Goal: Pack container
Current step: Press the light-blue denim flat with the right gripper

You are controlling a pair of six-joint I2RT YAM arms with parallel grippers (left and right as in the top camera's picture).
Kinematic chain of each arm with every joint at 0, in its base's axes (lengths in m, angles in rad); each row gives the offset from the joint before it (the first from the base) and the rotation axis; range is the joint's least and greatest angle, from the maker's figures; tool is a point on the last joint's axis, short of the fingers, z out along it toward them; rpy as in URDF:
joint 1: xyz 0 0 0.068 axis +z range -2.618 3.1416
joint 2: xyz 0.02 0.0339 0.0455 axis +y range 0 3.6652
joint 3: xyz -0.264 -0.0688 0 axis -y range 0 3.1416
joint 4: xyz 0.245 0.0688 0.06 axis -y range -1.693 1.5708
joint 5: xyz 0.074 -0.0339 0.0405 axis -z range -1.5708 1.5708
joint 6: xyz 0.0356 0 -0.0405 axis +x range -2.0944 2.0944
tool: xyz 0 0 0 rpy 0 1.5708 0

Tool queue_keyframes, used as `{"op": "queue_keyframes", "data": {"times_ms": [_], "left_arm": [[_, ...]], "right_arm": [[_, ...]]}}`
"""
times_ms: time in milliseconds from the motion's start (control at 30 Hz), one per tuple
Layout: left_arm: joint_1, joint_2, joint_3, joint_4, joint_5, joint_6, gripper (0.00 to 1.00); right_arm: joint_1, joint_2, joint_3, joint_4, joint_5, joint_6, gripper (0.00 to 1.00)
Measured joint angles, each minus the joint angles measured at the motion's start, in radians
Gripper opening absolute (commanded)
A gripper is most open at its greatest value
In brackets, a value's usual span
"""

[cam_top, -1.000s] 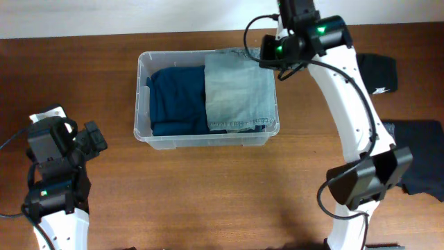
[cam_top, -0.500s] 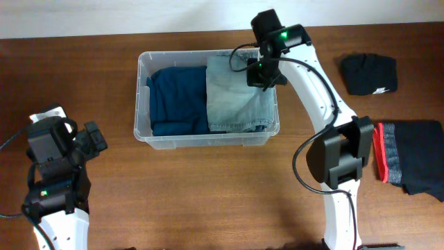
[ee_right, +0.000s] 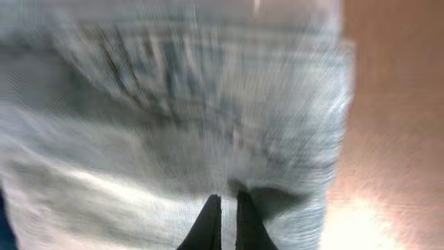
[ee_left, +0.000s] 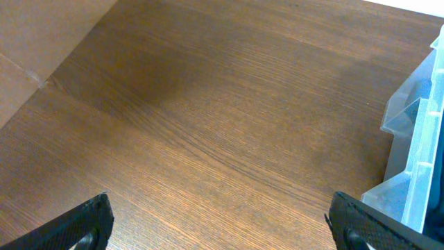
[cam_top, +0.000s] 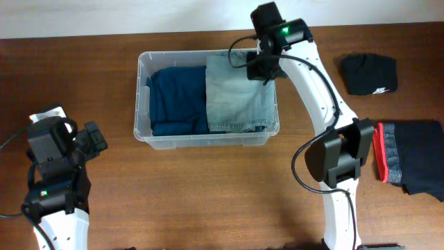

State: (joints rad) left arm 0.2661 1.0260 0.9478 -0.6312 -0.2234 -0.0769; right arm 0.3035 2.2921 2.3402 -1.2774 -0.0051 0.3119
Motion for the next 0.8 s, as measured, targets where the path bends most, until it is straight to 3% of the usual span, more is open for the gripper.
{"op": "queue_keyframes", "data": {"times_ms": [433, 800], "left_arm": [[0.0, 0.0, 0.0, 0.0, 0.0, 0.0, 0.99], [0.0, 0.0, 0.0, 0.0, 0.0, 0.0, 0.99]], "right_arm": [[-0.001, -0.003, 0.015, 0.085, 0.113, -0.021, 0.04], [0.0, 0.048, 0.018, 0.089, 0.074, -0.024, 0.04]]}}
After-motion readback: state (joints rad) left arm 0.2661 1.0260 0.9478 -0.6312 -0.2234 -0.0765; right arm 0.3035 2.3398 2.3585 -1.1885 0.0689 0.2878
